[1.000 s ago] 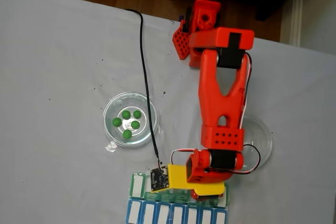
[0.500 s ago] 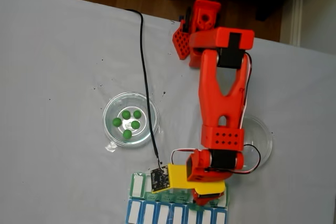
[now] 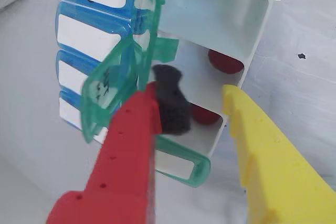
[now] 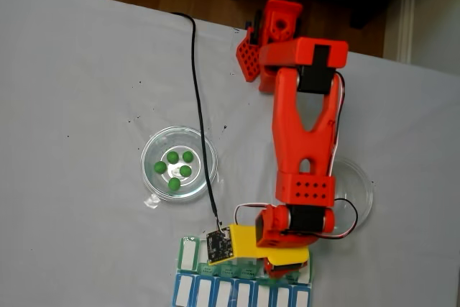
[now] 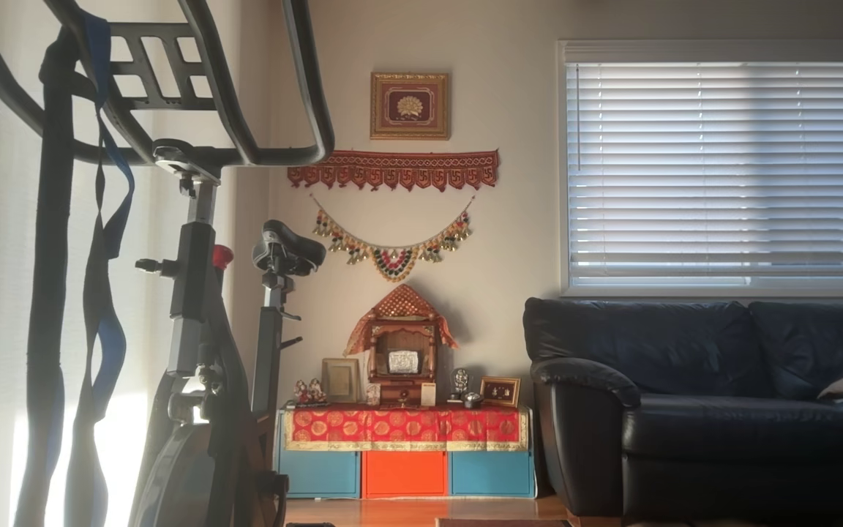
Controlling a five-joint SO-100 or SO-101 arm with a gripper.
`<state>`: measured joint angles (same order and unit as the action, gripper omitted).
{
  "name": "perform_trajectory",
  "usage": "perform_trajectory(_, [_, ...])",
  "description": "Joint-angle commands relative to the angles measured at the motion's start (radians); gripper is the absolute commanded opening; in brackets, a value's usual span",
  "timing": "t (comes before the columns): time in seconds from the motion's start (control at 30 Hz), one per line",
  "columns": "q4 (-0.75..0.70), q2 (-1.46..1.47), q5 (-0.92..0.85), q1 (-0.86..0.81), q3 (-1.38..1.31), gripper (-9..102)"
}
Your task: Sort medicines into box.
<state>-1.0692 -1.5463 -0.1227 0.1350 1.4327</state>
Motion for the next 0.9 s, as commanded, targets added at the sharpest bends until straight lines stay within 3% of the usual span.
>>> perform_trajectory(0.0, [-0.049, -0.057, -0.048, 0.018, -0.091, 1])
perform_trajectory(0.37, [-0.218, -0.198, -0.077, -0.017, -0.143, 1])
perform_trajectory(0.63, [-0.439, -0.279, -0.084, 0.021, -0.206, 1])
perform_trajectory(0.87, [-0.426, -0.469, -0.063, 0.149, -0.031, 1])
